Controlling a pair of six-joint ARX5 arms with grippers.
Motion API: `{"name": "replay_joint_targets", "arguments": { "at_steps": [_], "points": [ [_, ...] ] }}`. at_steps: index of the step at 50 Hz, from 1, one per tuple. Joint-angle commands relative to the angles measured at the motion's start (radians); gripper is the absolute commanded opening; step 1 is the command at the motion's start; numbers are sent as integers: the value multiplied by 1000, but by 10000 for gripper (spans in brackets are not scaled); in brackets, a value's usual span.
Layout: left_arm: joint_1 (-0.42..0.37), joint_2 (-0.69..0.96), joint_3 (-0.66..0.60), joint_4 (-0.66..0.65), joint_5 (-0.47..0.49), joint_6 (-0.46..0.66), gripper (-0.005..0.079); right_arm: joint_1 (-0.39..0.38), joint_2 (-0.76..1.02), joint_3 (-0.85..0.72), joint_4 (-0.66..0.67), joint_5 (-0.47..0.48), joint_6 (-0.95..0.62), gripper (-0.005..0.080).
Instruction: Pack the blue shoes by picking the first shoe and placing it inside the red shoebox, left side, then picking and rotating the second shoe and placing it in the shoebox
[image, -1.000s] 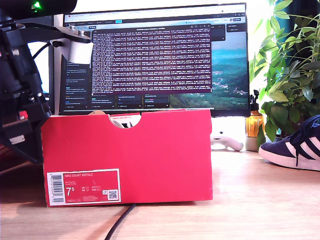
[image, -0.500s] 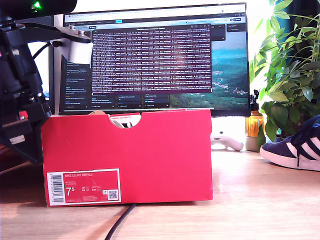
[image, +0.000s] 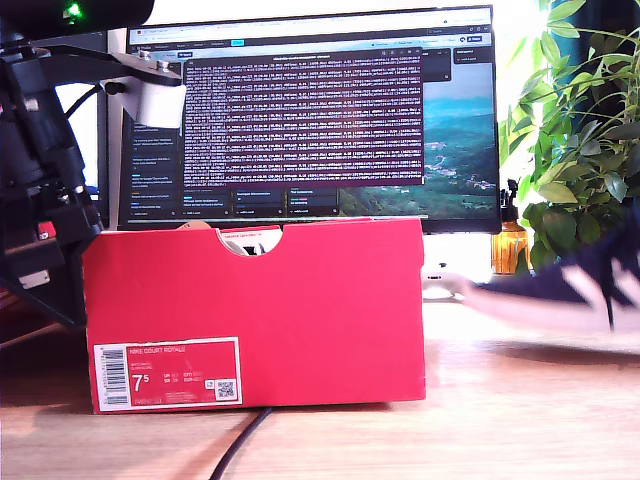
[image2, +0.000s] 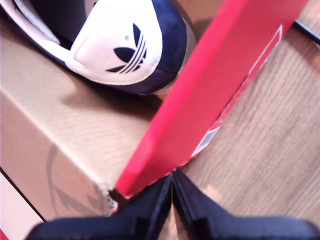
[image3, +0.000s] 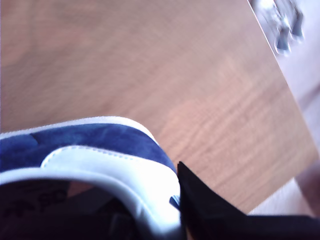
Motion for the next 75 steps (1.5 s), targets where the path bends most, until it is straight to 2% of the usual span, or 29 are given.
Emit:
{"name": "replay_joint_targets", "arguments": {
  "at_steps": [1, 6, 17, 23, 35, 42, 60, 75],
  "points": [
    [0, 11, 11, 10, 5, -7, -16, 5, 0, 66, -23, -42, -109, -10],
    [0, 11, 11, 10, 5, -7, -16, 5, 0, 133, -63, -66, -273, -10],
    [-1, 11, 11, 10, 5, -7, -16, 10, 0, 304, -134, -134, -466, -10],
    [-1, 11, 11, 10, 5, -7, -16, 19, 0, 407, -89, -239, -587, -10],
    [-1, 11, 11, 10, 5, -7, -16, 152, 0, 466, 40, -353, -886, -10],
    [0, 11, 11, 10, 5, -7, -16, 250, 0, 466, 151, -370, -1065, -10],
    [0, 11, 11, 10, 5, -7, -16, 482, 1, 466, 520, -375, -1115, -10],
    [0, 11, 11, 10, 5, -7, -16, 556, 25, 466, 664, -374, -1110, -10]
  ]
}}
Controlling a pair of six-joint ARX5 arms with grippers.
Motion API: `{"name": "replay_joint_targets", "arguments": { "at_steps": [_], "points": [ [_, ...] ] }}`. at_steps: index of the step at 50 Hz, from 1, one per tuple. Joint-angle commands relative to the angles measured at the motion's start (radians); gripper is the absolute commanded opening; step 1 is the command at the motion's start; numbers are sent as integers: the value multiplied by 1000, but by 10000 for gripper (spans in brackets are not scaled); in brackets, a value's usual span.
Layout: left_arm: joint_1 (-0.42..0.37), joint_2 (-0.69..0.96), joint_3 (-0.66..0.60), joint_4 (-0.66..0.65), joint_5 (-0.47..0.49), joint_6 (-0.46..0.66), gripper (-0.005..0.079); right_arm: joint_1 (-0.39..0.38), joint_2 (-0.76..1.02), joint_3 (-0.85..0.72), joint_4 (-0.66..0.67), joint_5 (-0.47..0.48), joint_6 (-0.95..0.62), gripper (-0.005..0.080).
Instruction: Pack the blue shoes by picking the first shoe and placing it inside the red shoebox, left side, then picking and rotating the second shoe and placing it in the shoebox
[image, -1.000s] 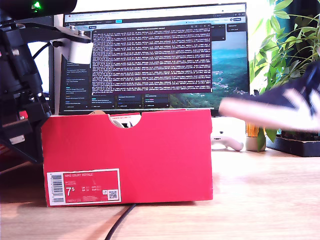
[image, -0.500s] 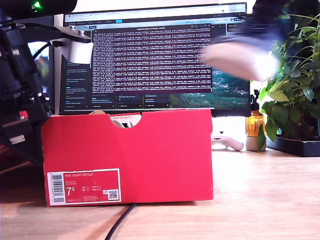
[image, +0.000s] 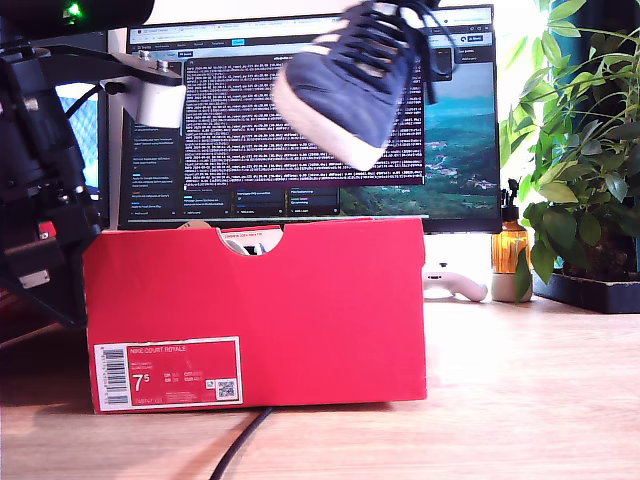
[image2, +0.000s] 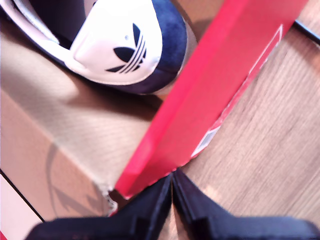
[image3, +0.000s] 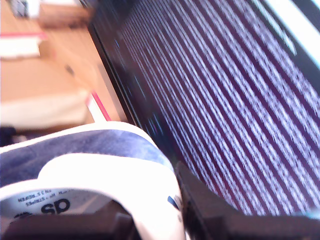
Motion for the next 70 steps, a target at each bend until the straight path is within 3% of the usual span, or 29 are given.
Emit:
{"name": "replay_joint_targets", "arguments": {
  "at_steps": [1, 28, 70],
  "points": [
    [0, 11, 11, 10, 3, -8, -16, 7, 24, 3, 39, -5, 15, -10],
    [-1, 11, 11, 15, 3, -8, -16, 42, 171, 3, 97, -6, 15, -10],
    [-1, 11, 11, 11, 2, -3, -16, 50, 361, 3, -45, 9, 9, -10]
  ]
}}
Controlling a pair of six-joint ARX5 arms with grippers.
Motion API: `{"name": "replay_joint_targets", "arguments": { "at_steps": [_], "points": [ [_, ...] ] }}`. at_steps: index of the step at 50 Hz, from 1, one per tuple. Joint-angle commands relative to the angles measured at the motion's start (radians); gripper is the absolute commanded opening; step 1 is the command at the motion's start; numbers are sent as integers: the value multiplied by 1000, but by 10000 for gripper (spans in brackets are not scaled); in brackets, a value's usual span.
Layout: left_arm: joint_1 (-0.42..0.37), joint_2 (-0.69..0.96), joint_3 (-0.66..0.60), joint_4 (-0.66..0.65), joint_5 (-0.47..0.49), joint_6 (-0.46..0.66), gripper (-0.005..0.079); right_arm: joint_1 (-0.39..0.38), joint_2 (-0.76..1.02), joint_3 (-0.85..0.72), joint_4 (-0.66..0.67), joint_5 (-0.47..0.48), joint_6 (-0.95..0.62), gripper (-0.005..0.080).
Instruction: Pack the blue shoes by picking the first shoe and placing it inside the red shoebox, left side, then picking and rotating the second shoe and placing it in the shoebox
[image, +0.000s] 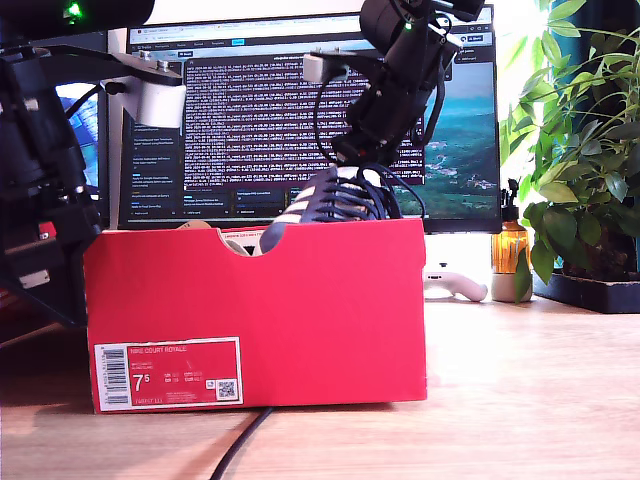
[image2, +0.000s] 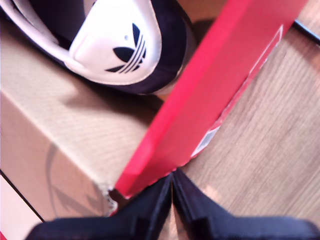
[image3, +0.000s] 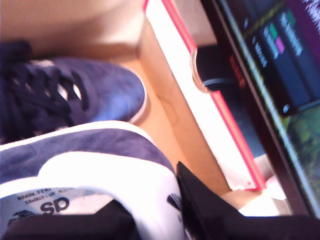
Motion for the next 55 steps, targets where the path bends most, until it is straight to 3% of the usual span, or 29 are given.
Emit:
{"name": "replay_joint_targets", "arguments": {
  "at_steps": [1, 19, 32, 36, 43, 55],
  "points": [
    [-1, 11, 11, 11, 1, -3, -16, 20, 36, 3, 4, -8, 5, -10],
    [-1, 11, 11, 11, 1, -4, -16, 42, 87, 3, 21, 86, -51, -2],
    [-1, 11, 11, 11, 1, -4, -16, 79, 87, 3, 42, 126, -42, 254],
    [-1, 11, 11, 11, 1, -4, -16, 90, 87, 3, 52, 132, -40, 299],
    [0, 11, 11, 11, 2, -4, -16, 105, 87, 3, 68, 189, -44, 305],
    [-1, 11, 11, 13, 2, -4, -16, 133, 56, 4, 36, 380, -40, 301]
  ]
}}
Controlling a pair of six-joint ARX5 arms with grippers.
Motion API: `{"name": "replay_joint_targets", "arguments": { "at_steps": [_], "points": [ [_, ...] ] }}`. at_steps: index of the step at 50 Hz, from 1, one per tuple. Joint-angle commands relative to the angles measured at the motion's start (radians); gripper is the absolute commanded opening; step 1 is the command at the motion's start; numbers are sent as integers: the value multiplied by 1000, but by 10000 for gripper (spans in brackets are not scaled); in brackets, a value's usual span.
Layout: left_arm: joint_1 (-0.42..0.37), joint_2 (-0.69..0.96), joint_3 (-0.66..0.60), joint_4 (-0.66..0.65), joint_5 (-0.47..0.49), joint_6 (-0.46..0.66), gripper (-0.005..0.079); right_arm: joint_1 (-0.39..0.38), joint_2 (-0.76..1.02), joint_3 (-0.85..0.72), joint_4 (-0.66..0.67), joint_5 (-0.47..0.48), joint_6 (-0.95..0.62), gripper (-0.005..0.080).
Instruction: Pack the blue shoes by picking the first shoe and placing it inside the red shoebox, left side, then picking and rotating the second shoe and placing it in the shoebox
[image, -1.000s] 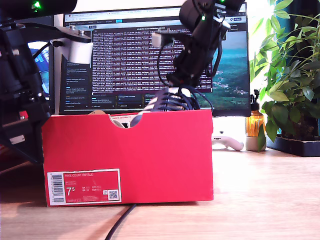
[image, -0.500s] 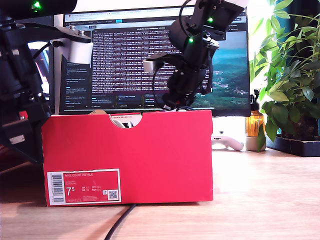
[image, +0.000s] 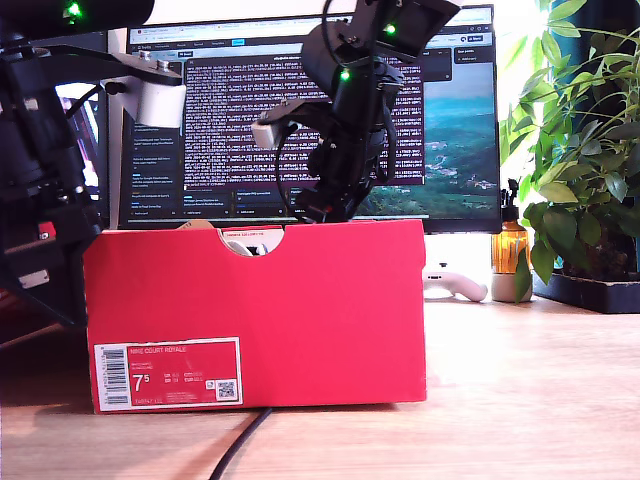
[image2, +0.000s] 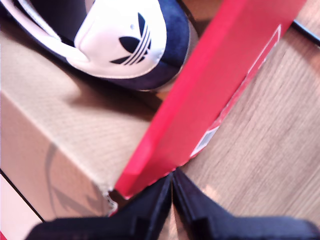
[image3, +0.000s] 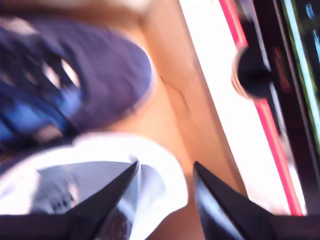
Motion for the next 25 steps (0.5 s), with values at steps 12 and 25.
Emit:
{"name": "replay_joint_targets", "arguments": {
  "at_steps": [12, 25],
  "points": [
    [-1, 11, 11, 12, 38, -9, -16, 35, -78, 58, -74, 176, 116, 172],
    [-1, 10, 11, 3, 55, -15, -16, 56, -183, 79, -109, 143, 195, -11]
  ]
}}
